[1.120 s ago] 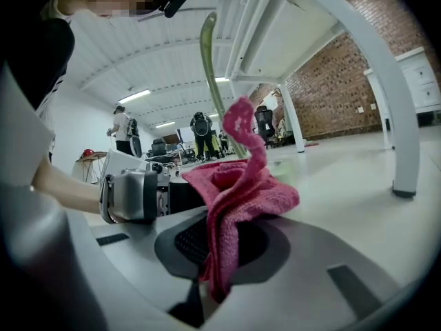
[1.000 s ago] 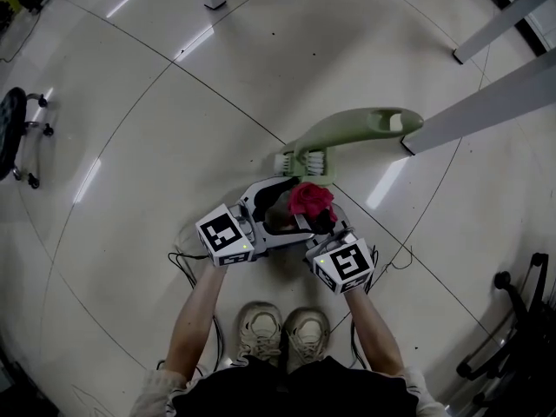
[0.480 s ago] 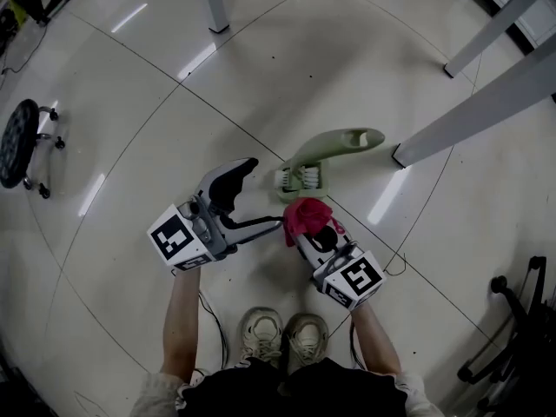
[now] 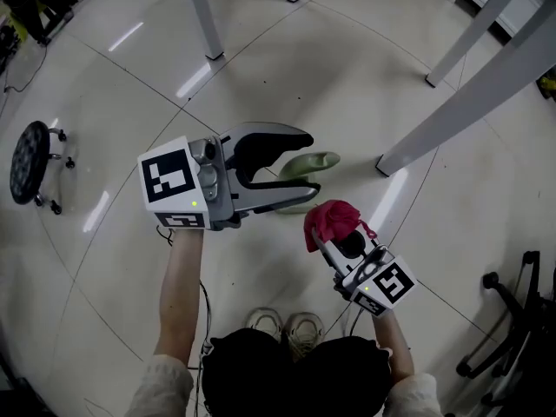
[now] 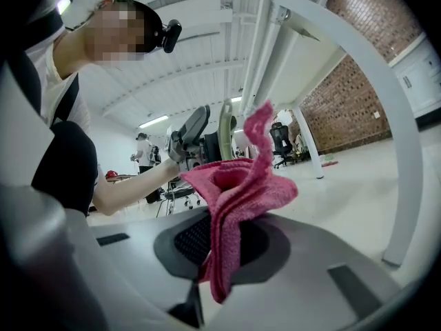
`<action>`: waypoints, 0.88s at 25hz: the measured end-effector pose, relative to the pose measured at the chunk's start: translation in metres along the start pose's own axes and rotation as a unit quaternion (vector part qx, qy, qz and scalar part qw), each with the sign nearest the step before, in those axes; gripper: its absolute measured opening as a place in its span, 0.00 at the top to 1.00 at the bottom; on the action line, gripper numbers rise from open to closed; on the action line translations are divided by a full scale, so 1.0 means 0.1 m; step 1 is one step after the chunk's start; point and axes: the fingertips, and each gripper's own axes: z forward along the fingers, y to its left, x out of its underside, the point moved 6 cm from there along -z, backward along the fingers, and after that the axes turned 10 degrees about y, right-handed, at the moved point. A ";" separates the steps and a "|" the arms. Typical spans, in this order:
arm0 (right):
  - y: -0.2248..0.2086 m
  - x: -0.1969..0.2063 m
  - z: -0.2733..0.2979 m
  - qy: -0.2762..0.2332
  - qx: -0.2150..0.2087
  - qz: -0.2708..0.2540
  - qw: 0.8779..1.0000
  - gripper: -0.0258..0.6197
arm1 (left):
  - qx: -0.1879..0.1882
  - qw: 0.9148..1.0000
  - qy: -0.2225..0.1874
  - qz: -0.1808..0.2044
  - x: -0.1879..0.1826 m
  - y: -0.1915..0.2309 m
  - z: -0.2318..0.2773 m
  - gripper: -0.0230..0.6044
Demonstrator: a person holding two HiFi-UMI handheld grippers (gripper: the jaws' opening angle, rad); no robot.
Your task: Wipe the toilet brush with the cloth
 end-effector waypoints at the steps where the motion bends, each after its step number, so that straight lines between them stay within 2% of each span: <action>1: -0.04 -0.06 0.00 0.000 0.000 -0.002 1.000 0.91 | -0.002 1.000 0.012 0.010 -0.02 0.03 0.04 0.59; 2: -0.07 -0.12 0.01 -0.001 -0.002 -0.004 1.000 0.91 | -0.005 1.000 0.019 0.020 -0.03 0.06 0.07 0.70; 3: -0.10 -0.16 0.02 -0.004 -0.003 -0.006 1.000 0.91 | -0.007 0.999 0.022 0.027 -0.03 0.08 0.08 0.77; 7: -0.16 -0.37 0.05 -0.043 -0.007 -0.006 0.999 0.91 | -0.009 0.999 0.011 0.035 -0.05 0.12 0.06 0.78; 9: -0.20 -0.71 0.06 -0.066 0.000 0.000 0.998 0.91 | -0.014 0.999 0.000 0.030 -0.22 0.19 0.00 0.78; 11: -0.18 -1.24 0.03 -0.067 0.014 0.003 0.998 0.91 | -0.018 1.000 -0.010 0.011 -0.61 0.27 -0.08 0.78; 13: -0.06 -1.97 -0.07 -0.066 0.018 0.011 0.998 0.91 | -0.021 1.000 -0.012 -0.008 -1.24 0.29 -0.18 0.78; 15: 0.12 -2.91 -0.27 -0.080 0.018 0.013 0.997 0.91 | -0.022 0.999 -0.015 -0.019 -2.11 0.27 -0.27 0.78; 18: 0.53 -4.53 -0.78 -0.118 0.022 0.026 0.992 0.91 | -0.031 0.999 -0.020 -0.037 -3.66 0.04 -0.43 0.78; 22: 1.33 -6.66 -1.48 -0.181 0.010 0.041 0.983 0.91 | -0.050 0.997 -0.027 -0.048 -5.74 -0.43 -0.77 0.78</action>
